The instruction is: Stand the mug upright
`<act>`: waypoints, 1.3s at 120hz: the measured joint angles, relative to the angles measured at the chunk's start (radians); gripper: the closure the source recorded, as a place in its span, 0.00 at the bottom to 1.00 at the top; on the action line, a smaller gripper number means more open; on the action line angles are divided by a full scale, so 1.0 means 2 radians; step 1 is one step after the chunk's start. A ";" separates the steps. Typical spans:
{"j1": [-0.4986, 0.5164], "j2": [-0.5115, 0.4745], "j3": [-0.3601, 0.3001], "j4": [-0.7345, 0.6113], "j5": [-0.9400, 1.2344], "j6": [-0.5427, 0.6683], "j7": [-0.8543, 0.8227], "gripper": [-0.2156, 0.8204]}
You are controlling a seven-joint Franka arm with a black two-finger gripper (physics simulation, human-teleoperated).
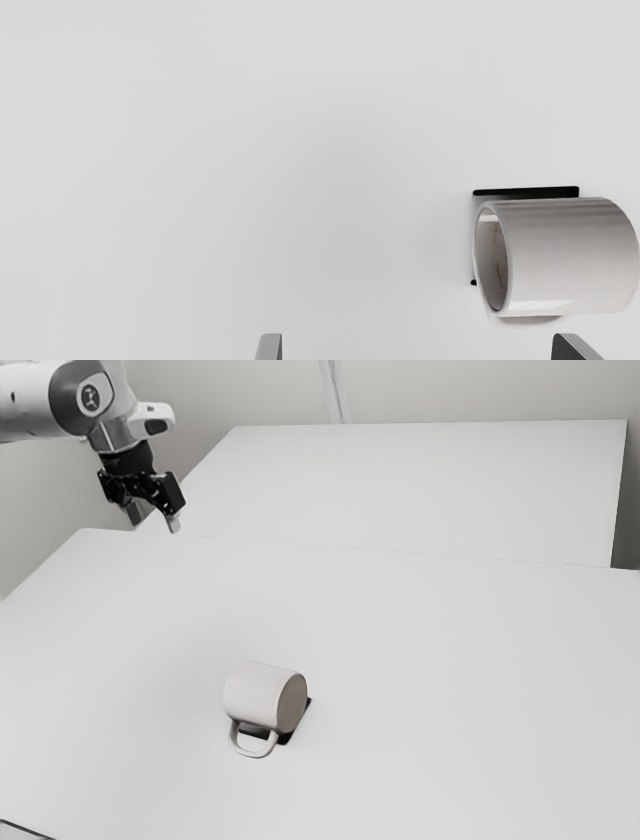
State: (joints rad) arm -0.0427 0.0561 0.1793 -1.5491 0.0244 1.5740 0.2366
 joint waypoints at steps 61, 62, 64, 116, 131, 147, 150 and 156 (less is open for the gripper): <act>-0.001 -0.119 0.047 -0.252 -0.180 0.067 0.012 0.23; -0.001 -0.119 0.048 -0.255 -0.186 0.067 0.013 0.23; -0.001 -0.119 0.051 -0.260 -0.198 0.067 0.013 0.23; 0.009 -0.044 0.083 -0.322 -0.349 0.037 0.087 0.23; 0.008 -0.022 0.083 -0.323 -0.364 0.060 0.117 0.23; 0.008 0.004 0.083 -0.324 -0.388 0.079 0.146 0.23; 0.008 0.008 0.083 -0.324 -0.392 0.081 0.150 0.23; 0.006 0.018 0.083 -0.325 -0.404 0.084 0.160 0.23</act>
State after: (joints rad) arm -0.0305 0.0922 0.3452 -2.1988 -0.7832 1.7417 0.5561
